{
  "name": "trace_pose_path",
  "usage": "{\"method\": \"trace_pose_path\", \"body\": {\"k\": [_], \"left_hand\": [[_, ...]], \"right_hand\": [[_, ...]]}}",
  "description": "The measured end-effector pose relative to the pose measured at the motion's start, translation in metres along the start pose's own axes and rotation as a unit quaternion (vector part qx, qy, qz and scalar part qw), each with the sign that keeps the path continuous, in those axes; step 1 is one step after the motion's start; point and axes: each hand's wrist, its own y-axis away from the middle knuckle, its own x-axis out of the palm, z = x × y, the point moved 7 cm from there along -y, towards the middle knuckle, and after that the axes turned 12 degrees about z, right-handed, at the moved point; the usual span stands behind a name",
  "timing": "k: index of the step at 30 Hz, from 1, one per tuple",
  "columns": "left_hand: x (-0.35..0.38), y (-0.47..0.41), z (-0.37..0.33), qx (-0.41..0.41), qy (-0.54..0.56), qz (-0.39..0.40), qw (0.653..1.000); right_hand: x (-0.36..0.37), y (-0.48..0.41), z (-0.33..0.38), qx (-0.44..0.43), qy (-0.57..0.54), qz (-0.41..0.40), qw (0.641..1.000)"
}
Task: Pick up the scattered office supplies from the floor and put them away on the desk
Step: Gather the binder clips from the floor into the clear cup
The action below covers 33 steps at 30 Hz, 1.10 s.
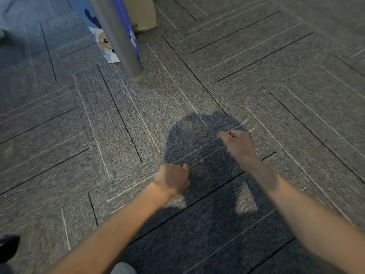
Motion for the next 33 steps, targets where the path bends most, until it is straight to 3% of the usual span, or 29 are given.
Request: {"method": "trace_pose_path", "body": {"k": [3,6,8,9,10,12,13,15,16,19,21,22,23,24,27,28,29,31,33], "left_hand": [[0.000,0.001,0.015,0.031,0.155,0.010,0.987],[-0.014,-0.005,0.036,0.083,0.366,-0.062,0.925],[-0.024,-0.014,0.054,0.066,0.465,-0.116,0.875],[-0.027,-0.019,0.060,0.062,0.536,-0.124,0.832],[-0.029,-0.024,0.062,0.072,0.634,-0.118,0.761],[-0.032,-0.032,0.061,0.093,0.812,-0.086,0.569],[-0.036,-0.034,0.060,0.106,0.857,-0.087,0.497],[-0.043,-0.038,0.059,0.133,0.896,-0.107,0.410],[-0.047,-0.040,0.057,0.149,0.905,-0.111,0.382],[-0.055,-0.045,0.049,0.191,0.916,-0.109,0.335],[-0.057,-0.050,0.047,0.201,0.909,-0.107,0.349],[-0.059,-0.052,0.047,0.201,0.900,-0.103,0.372],[-0.060,-0.054,0.047,0.188,0.883,-0.100,0.418],[-0.062,-0.056,0.047,0.165,0.849,-0.101,0.491],[-0.072,-0.063,0.050,0.068,0.588,-0.141,0.794],[-0.075,-0.067,0.050,0.050,0.465,-0.158,0.869],[-0.078,-0.071,0.048,0.040,0.359,-0.165,0.918],[-0.082,-0.079,0.047,0.041,0.228,-0.166,0.958],[-0.084,-0.084,0.042,0.064,0.143,-0.160,0.975]], "right_hand": [[-0.004,0.001,-0.004,0.021,-0.040,-0.001,0.999],[-0.008,0.005,-0.009,0.037,-0.158,0.017,0.987],[-0.007,0.008,-0.010,0.018,-0.238,0.058,0.969],[-0.007,0.010,-0.011,0.005,-0.277,0.078,0.958],[-0.006,0.011,-0.014,-0.006,-0.317,0.094,0.944],[-0.004,0.014,-0.022,-0.018,-0.410,0.109,0.905],[-0.002,0.015,-0.025,-0.022,-0.452,0.113,0.885],[0.000,0.017,-0.028,-0.030,-0.493,0.115,0.862],[0.000,0.017,-0.029,-0.034,-0.495,0.116,0.861],[0.001,0.019,-0.024,-0.043,-0.472,0.122,0.872],[0.002,0.019,-0.020,-0.043,-0.462,0.125,0.877],[0.001,0.018,-0.019,-0.040,-0.456,0.123,0.881],[0.001,0.017,-0.018,-0.035,-0.445,0.119,0.887],[0.000,0.015,-0.018,-0.027,-0.431,0.114,0.895],[-0.002,0.012,-0.021,0.012,-0.420,0.089,0.903],[-0.004,0.011,-0.022,0.020,-0.431,0.079,0.899],[-0.005,0.011,-0.023,0.025,-0.444,0.071,0.893],[-0.010,0.012,-0.024,0.028,-0.460,0.058,0.885],[-0.015,0.014,-0.025,0.030,-0.472,0.047,0.880]]}}
